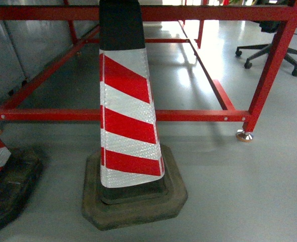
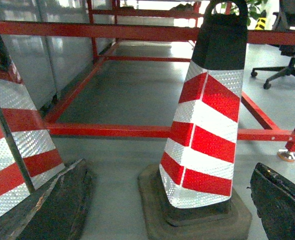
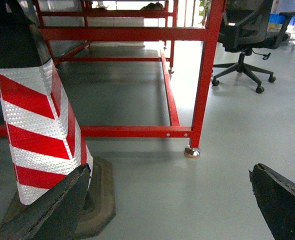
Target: Pick blue part to blue bin on bottom shelf
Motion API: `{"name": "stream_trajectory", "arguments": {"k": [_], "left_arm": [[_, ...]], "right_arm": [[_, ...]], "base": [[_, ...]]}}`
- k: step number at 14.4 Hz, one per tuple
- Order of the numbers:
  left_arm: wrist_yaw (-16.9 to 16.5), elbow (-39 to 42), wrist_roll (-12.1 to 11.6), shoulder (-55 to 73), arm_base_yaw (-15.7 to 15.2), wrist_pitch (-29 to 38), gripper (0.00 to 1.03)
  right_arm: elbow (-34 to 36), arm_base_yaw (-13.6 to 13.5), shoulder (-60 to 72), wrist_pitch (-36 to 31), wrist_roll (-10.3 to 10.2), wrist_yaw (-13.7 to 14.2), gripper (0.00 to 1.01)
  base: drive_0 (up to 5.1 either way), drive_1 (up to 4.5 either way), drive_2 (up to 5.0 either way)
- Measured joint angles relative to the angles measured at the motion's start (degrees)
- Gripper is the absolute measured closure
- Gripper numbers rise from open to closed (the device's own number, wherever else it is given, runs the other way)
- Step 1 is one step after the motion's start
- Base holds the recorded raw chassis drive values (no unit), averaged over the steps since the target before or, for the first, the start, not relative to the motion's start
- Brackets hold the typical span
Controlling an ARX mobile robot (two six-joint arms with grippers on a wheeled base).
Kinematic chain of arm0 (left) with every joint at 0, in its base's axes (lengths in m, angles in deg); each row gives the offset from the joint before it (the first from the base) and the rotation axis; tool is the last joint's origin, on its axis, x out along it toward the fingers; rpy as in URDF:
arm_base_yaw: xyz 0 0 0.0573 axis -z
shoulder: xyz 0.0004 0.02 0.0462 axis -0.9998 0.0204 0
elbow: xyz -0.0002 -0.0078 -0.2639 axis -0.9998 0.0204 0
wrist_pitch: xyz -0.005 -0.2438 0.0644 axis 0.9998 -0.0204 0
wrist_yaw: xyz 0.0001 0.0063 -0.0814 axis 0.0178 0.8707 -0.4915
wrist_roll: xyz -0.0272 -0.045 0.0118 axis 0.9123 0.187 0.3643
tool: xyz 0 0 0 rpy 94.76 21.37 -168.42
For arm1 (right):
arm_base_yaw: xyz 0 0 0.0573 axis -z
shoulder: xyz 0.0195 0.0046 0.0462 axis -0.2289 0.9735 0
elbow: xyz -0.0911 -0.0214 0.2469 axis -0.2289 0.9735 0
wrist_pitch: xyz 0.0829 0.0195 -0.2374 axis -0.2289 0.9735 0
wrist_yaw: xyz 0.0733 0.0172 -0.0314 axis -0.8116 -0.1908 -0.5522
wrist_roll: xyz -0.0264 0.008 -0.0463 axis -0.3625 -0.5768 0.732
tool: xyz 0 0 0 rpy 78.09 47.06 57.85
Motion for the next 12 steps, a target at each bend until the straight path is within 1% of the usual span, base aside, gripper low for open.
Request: {"name": "stream_trajectory", "arguments": {"k": [12], "left_arm": [[0.0,0.0,0.0,0.0,0.0,0.0,0.05]], "right_arm": [[0.0,0.0,0.0,0.0,0.0,0.0,0.03]], "base": [[0.0,0.00,0.0]]}}
